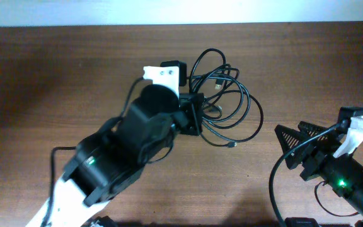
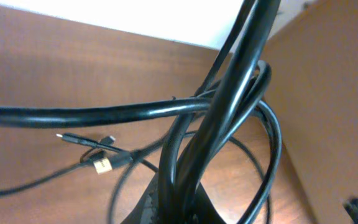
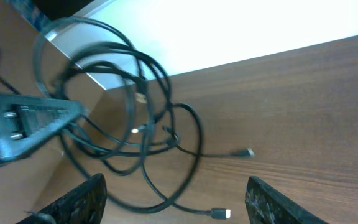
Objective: Untangle cables
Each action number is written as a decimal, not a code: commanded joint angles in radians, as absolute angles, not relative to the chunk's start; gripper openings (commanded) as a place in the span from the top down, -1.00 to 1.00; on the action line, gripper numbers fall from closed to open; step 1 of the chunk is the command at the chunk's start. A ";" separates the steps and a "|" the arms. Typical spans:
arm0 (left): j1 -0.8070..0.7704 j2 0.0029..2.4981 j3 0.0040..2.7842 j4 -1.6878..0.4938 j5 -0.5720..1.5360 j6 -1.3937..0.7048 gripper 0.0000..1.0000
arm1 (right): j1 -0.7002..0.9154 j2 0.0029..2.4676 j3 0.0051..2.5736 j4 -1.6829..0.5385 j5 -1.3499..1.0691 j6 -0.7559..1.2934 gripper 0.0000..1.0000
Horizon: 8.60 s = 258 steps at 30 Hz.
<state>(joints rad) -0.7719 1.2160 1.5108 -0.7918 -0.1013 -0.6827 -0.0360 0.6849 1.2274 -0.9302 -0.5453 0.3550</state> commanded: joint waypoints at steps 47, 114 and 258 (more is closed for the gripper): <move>-0.770 1.010 1.520 -0.788 -0.113 -0.518 1.00 | -0.039 0.811 1.235 -0.934 -0.831 0.130 0.11; -0.769 1.238 1.520 -1.034 -0.309 -1.534 1.00 | -0.040 0.811 1.235 -1.022 -0.375 0.418 0.92; -0.894 1.221 1.520 -0.943 0.312 -0.117 0.95 | -0.039 0.812 1.235 -1.074 -0.776 -0.141 0.92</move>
